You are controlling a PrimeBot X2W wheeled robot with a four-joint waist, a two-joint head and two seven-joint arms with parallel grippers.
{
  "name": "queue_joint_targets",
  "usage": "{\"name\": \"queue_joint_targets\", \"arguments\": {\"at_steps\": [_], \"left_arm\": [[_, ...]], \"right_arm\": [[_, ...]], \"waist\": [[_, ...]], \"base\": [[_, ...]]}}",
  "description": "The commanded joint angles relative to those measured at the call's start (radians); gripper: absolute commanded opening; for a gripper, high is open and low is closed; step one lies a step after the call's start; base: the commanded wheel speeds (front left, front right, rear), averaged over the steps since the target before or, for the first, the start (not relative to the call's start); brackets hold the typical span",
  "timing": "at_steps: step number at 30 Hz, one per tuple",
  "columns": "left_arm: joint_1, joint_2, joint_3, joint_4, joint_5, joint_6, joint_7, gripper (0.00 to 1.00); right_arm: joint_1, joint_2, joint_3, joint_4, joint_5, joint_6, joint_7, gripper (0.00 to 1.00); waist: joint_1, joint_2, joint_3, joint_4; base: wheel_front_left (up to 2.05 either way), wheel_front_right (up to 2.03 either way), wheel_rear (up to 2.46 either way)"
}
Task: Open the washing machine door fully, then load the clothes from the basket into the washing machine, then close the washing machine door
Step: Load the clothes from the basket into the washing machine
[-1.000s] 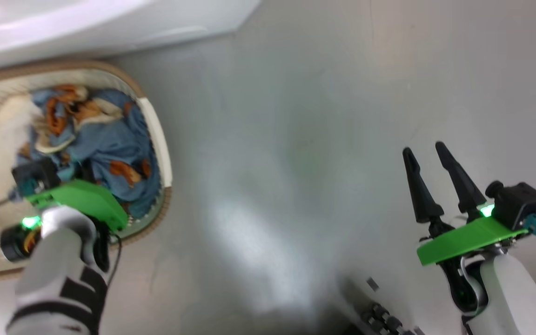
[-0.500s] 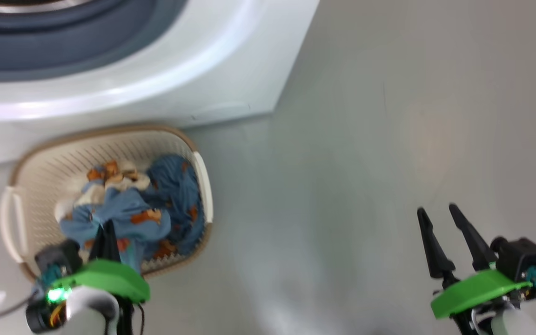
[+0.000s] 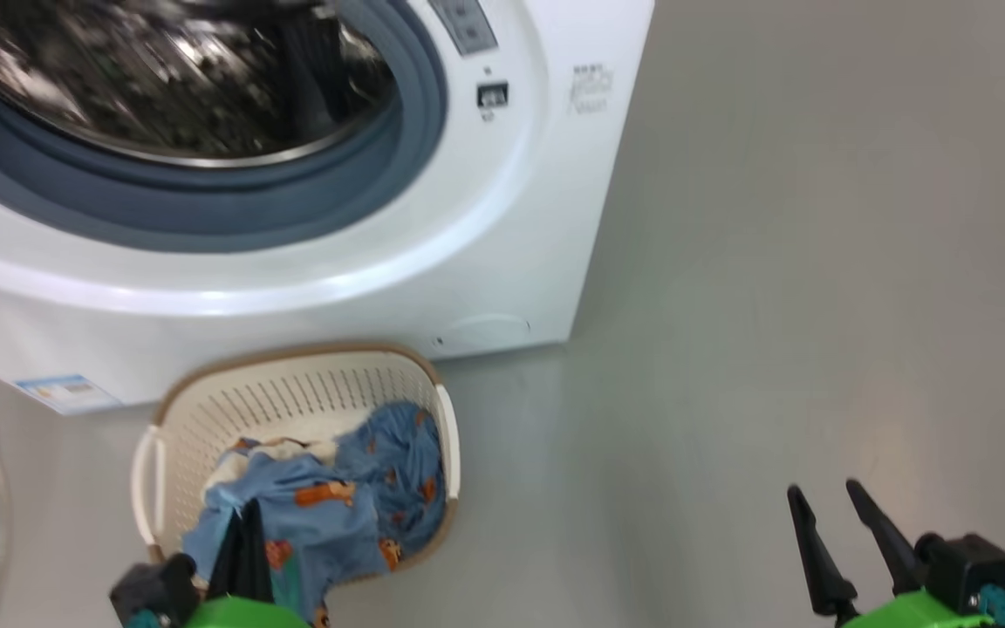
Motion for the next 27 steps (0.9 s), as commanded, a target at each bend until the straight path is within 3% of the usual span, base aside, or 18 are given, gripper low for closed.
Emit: {"name": "queue_joint_targets", "arguments": {"at_steps": [1,14,27], "left_arm": [[0.016,0.012,0.019,-0.047,0.022,0.011,-0.008,0.0],[0.16,0.012,0.021,-0.214,0.086,0.043,-0.008,0.0],[0.227,0.012,-0.007,-0.29,0.1,0.055,-0.008,0.0]], "right_arm": [[0.022,-0.009,0.016,-0.017,-0.011,0.002,-0.007,1.0],[0.119,0.014,-0.033,-0.046,-0.123,0.002,-0.007,1.0],[0.135,0.029,-0.1,-0.101,-0.259,0.002,-0.007,1.0]], "waist": [[0.0,0.0,-0.092,0.046],[0.0,0.0,-0.23,0.074],[0.0,0.0,-0.274,0.097]], "base": [[0.0,0.0,0.0],[0.0,0.0,0.0],[0.0,0.0,0.0]]}}
